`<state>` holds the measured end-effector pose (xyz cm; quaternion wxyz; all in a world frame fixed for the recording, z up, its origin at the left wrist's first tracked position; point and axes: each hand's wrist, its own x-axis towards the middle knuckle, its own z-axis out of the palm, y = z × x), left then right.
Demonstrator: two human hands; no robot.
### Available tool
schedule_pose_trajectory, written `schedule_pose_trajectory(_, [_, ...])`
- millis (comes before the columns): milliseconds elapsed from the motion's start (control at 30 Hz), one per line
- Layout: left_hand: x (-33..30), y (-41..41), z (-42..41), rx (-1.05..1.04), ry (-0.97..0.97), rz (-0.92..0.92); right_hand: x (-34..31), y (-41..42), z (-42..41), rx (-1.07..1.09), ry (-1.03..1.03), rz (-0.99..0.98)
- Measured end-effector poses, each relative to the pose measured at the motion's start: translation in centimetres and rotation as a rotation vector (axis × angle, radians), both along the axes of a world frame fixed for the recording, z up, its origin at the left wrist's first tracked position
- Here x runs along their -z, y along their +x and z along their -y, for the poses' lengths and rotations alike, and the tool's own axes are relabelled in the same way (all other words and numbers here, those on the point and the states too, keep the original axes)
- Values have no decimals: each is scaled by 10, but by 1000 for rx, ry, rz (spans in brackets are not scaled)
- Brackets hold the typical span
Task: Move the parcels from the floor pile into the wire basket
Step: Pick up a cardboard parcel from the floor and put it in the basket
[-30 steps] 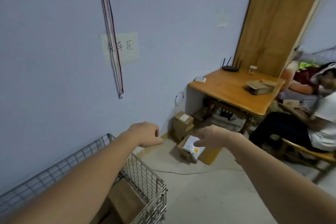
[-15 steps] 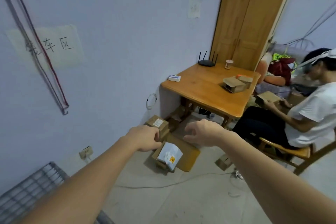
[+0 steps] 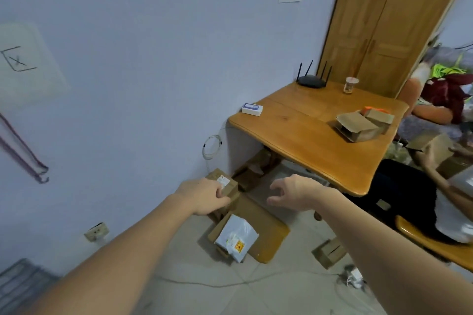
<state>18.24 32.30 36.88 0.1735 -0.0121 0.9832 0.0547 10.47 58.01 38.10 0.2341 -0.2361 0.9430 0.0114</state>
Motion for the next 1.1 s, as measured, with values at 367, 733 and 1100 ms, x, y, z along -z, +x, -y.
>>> schedule_pose_trajectory(367, [26,-97,33,-387,25,78,31,-193,71,-347,45,120])
schedule_pose_trajectory(733, [131,-233,105,-405,70,216,132,-325,153,-306,94,233])
schedule_pose_trajectory(1100, [339,-364,138,-508,171,328,341,-461,197,-330,117,302])
